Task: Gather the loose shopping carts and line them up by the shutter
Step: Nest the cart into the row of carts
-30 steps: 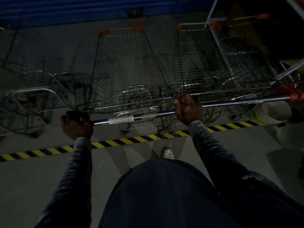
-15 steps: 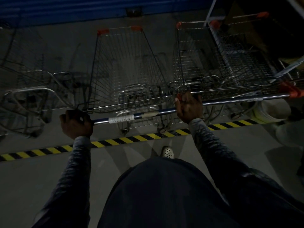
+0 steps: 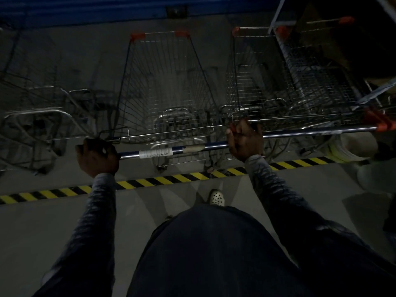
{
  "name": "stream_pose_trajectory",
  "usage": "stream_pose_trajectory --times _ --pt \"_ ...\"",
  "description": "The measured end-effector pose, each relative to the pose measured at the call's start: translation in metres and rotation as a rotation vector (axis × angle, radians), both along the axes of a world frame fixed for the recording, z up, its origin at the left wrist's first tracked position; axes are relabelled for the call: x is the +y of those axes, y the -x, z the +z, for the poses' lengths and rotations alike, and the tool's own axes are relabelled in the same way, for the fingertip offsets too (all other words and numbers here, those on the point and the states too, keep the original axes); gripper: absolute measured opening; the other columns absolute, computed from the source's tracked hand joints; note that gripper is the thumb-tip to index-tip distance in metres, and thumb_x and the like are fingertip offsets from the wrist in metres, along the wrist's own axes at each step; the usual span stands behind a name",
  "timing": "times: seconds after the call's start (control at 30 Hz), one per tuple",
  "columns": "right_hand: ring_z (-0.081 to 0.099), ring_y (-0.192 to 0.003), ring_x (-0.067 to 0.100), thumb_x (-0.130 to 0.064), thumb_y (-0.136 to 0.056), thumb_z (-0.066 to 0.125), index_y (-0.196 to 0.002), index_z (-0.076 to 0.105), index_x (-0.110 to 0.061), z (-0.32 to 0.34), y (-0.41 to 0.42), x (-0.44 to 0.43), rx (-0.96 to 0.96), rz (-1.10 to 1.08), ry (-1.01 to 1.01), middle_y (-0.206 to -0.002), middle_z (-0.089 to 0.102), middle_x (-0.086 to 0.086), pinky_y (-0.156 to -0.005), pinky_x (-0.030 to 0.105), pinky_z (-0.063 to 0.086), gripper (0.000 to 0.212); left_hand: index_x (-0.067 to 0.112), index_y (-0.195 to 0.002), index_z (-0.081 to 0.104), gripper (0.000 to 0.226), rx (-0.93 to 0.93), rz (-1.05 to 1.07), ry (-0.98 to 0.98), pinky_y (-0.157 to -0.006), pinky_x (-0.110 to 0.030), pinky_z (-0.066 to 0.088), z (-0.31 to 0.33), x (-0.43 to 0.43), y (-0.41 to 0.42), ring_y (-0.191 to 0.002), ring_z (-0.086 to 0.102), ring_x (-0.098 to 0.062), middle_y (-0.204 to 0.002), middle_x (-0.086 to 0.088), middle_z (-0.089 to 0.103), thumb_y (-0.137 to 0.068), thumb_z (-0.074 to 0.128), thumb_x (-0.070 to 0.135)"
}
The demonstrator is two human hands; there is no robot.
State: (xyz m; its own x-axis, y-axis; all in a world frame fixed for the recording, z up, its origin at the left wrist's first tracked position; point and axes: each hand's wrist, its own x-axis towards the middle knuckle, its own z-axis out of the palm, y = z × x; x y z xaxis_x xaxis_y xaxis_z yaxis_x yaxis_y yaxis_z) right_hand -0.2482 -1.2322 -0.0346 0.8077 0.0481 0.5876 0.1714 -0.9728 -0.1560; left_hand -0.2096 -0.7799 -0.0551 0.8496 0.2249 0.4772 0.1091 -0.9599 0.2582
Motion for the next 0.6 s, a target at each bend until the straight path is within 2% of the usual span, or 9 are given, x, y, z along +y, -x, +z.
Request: stream_pose_trajectory --times 0.17,0.27,0.37,0.43,0.47,0.53,0.6 --pt "0.053 -0.076 0.029 -0.028 -0.1 0.051 -0.079 0.068 -0.01 0.001 -0.001 -0.001 0.035 0.0 -0.015 -0.081 0.05 0.005 -0.079 0.04 0.04 0.032 0.008 -0.076 0.068 0.018 0.056 -0.002 -0.008 -0.079 -0.041 0.036 -0.005 0.006 -0.005 -0.082 0.052 -0.035 -0.085 -0.016 0.061 -0.079 0.059 0.024" --pt "0.052 -0.075 0.028 -0.028 -0.1 0.05 -0.084 0.069 -0.01 0.003 -0.001 -0.001 0.055 -0.006 -0.01 -0.081 0.05 0.006 -0.078 0.039 0.037 0.031 0.009 -0.081 0.071 0.029 0.099 -0.011 0.05 -0.085 -0.039 0.037 -0.005 0.006 -0.003 -0.092 0.055 -0.035 -0.09 -0.016 0.065 -0.08 0.054 0.034" --pt "0.052 -0.077 0.029 -0.027 -0.099 0.053 -0.084 0.069 -0.009 0.005 -0.001 0.0 0.063 -0.007 -0.029 -0.082 0.05 0.006 -0.076 0.039 0.036 0.028 0.001 -0.111 0.068 0.053 0.151 0.154 0.34 -0.109 -0.044 0.036 -0.006 0.0 0.001 -0.122 0.05 -0.039 -0.125 -0.025 0.058 -0.082 0.058 0.045" --pt "0.053 -0.085 0.03 -0.027 -0.099 0.054 -0.089 0.07 -0.008 0.005 -0.001 0.0 0.07 -0.012 -0.028 -0.086 0.052 0.007 -0.076 0.04 0.037 0.027 0.002 -0.118 0.062 0.056 0.004 0.211 0.475 -0.109 -0.054 0.038 -0.003 -0.01 0.005 -0.128 0.046 -0.036 -0.131 -0.023 0.051 -0.084 0.067 0.046" --pt "0.053 -0.087 0.031 -0.028 -0.099 0.053 -0.091 0.07 -0.008 0.005 0.0 0.0 0.072 -0.02 -0.014 -0.087 0.052 0.007 -0.076 0.041 0.037 0.028 0.004 -0.118 0.061 0.055 -0.062 0.246 0.508 -0.11 -0.054 0.035 -0.002 -0.015 0.008 -0.129 0.043 -0.033 -0.132 -0.019 0.049 -0.085 0.067 0.047" --pt "0.052 -0.089 0.03 -0.029 -0.099 0.053 -0.095 0.071 -0.009 0.005 -0.001 -0.001 0.077 -0.029 0.024 -0.09 0.053 0.008 -0.076 0.041 0.037 0.028 0.005 -0.128 0.056 0.065 -0.043 0.357 0.628 -0.114 -0.05 0.023 0.004 -0.027 0.014 -0.135 0.035 -0.032 -0.142 -0.024 0.043 -0.087 0.06 0.054" --pt "0.053 -0.089 0.031 -0.029 -0.098 0.054 -0.096 0.072 -0.009 0.005 -0.002 -0.001 0.074 -0.034 0.035 -0.091 0.054 0.008 -0.076 0.041 0.038 0.026 0.003 -0.139 0.047 0.08 -0.005 0.433 0.731 -0.111 -0.05 0.021 0.007 -0.032 0.016 -0.138 0.031 -0.038 -0.147 -0.025 0.039 -0.084 0.054 0.061"
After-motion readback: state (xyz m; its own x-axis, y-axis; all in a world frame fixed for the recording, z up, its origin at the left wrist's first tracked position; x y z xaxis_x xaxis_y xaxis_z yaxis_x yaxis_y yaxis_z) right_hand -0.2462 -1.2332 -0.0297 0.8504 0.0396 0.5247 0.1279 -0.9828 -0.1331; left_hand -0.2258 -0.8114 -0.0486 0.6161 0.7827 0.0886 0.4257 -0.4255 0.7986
